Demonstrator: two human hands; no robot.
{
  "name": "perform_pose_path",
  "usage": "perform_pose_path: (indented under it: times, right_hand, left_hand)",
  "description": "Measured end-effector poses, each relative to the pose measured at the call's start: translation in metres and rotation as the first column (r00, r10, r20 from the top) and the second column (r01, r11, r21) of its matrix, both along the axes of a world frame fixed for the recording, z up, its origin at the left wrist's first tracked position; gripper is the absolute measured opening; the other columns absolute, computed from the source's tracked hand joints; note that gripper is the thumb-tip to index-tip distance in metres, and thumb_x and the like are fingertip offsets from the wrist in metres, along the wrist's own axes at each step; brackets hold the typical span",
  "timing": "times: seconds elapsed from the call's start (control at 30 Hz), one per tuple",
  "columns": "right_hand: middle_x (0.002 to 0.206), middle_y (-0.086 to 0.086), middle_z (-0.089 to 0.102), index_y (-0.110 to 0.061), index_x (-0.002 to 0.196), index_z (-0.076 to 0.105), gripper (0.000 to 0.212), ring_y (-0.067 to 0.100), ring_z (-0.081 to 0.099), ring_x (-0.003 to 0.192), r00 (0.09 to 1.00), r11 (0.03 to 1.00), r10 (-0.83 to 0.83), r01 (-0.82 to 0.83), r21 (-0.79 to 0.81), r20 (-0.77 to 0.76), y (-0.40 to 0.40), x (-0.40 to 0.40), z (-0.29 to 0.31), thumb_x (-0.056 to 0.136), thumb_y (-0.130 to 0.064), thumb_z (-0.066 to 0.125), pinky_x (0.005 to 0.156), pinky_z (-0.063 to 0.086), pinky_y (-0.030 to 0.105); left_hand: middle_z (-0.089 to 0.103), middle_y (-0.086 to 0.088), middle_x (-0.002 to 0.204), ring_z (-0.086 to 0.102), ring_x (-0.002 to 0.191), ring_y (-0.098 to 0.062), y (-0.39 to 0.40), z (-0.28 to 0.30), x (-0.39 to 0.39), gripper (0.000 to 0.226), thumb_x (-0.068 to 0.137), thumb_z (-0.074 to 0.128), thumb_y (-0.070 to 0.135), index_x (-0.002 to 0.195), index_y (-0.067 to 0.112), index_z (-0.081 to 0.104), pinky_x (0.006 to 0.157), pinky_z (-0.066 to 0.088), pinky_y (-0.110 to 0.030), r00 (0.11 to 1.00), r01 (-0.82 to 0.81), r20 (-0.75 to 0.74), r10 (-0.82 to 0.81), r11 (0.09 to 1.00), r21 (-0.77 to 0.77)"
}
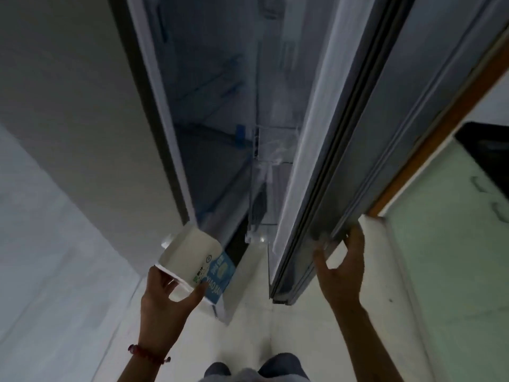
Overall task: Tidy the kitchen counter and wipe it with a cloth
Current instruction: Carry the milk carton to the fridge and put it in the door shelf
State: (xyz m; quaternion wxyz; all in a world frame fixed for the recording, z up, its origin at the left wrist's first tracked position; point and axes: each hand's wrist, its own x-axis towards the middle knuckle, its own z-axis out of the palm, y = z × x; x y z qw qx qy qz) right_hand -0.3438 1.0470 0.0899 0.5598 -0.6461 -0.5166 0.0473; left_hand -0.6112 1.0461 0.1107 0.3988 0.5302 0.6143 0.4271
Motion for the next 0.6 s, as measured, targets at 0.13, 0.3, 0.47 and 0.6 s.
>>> perform_pose_path:
  times: [0.13, 0.3, 0.47, 0.6]
  right_hand:
    - [0.154, -0.017, 0.008, -0.019, 0.145, 0.013, 0.066, 0.018, 0.016, 0.143, 0.961, 0.946, -0.248, 0.212, 0.245, 0.125, -0.015, 0.023, 0.024, 0.091, -0.034, 0.047, 0.117, 0.017, 0.026]
    - [0.153, 0.012, 0.013, -0.002, 0.143, 0.016, 0.064, 0.016, 0.011, 0.144, 0.915, 0.928, -0.363, 0.337, 0.161, 0.177, -0.006, 0.067, 0.043, 0.091, -0.022, 0.048, 0.118, 0.010, 0.022]
    - [0.156, 0.009, 0.014, -0.009, 0.145, 0.010, 0.074, 0.012, 0.015, 0.142, 0.931, 0.926, -0.364, 0.361, 0.113, 0.009, 0.005, 0.125, 0.051, 0.086, -0.014, 0.054, 0.113, 0.011, 0.008]
    - [0.155, 0.006, 0.017, -0.015, 0.145, 0.011, 0.074, 0.014, 0.020, 0.142, 0.937, 0.923, -0.343, 0.350, 0.157, -0.070, 0.019, 0.174, 0.052, 0.086, -0.012, 0.056, 0.117, 0.015, 0.024]
  left_hand:
    - [0.057, -0.004, 0.116, 0.057, 0.106, -0.025, 0.019, 0.010, 0.031, 0.063, 0.063, 0.078, 0.000, 0.095, 0.041, 0.041, 0.085, 0.050, -0.036, 0.983, 0.185, 0.006, -0.185, 0.982, 0.025]
    - [0.056, -0.014, 0.127, 0.057, 0.114, -0.033, 0.047, 0.026, 0.071, 0.069, 0.064, 0.075, 0.000, 0.120, 0.021, 0.042, 0.088, 0.050, -0.057, 0.940, 0.341, 0.009, -0.342, 0.938, 0.067]
    - [0.063, 0.023, 0.101, 0.063, 0.099, -0.001, 0.082, 0.047, 0.125, 0.069, 0.048, 0.086, 0.038, 0.100, 0.055, 0.044, 0.075, 0.057, -0.020, 0.902, 0.413, 0.050, -0.428, 0.892, 0.187]
    - [0.061, 0.005, 0.114, 0.061, 0.110, -0.010, 0.114, 0.054, 0.182, 0.099, 0.039, 0.081, 0.059, 0.120, 0.013, 0.046, 0.074, 0.055, -0.014, 0.869, 0.417, 0.180, -0.462, 0.877, 0.237]
